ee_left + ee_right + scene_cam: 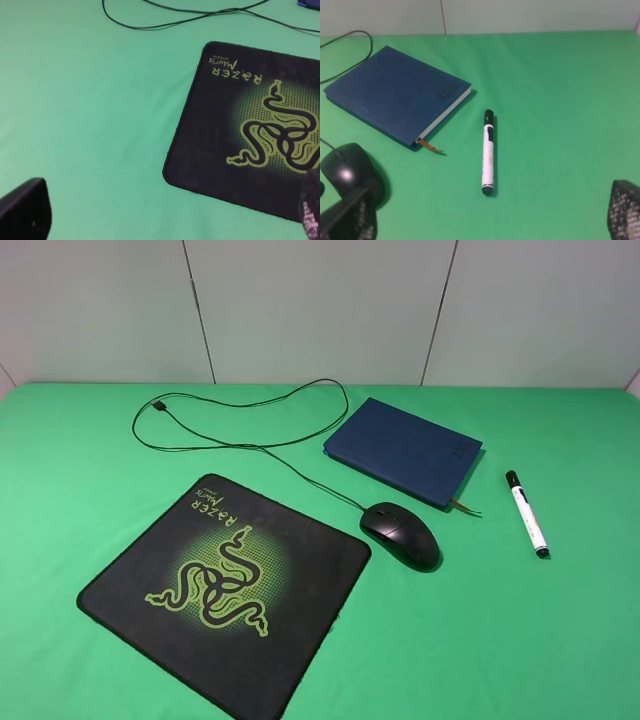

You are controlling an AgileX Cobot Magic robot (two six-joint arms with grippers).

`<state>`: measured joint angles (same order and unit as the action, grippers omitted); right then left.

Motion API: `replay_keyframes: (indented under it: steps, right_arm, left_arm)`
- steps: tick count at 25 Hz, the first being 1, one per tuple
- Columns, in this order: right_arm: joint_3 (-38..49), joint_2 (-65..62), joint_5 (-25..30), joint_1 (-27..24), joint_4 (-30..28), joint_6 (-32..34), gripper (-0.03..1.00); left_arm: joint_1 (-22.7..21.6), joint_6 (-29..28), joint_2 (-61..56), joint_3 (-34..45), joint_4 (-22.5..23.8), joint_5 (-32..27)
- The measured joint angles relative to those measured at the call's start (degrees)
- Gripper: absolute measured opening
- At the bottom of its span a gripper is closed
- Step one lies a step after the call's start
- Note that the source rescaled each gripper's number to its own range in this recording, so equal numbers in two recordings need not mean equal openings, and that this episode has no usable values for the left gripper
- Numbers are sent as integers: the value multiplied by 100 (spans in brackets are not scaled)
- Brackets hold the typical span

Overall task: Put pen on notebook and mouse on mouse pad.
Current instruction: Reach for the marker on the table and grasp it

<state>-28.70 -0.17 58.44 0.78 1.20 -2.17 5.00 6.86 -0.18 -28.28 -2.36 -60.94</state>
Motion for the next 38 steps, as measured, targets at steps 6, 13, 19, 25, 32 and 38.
replay_keyframes:
  steps: [6, 13, 19, 25, 32, 38]
  right_arm:
    - [-212, 113, 51, 0, 0, 281, 100]
    - [-1350, 1994, -117, 0, -32, 529, 100]
    - [-2212, 4089, -399, 0, -26, -113, 100]
    - [-2699, 6019, -453, 277, -67, -380, 100]
    - [-2813, 7936, -757, 743, -120, -221, 100]
    - [-2817, 9187, -1036, 783, -392, 261, 100]
  left_arm:
    - [0, 0, 0, 0, 0, 0]
    - [0, 0, 0, 0, 0, 0]
    - [0, 0, 0, 0, 0, 0]
    - [0, 0, 0, 0, 0, 0]
    - [0, 0, 0, 0, 0, 0]
    - [0, 0, 0, 0, 0, 0]
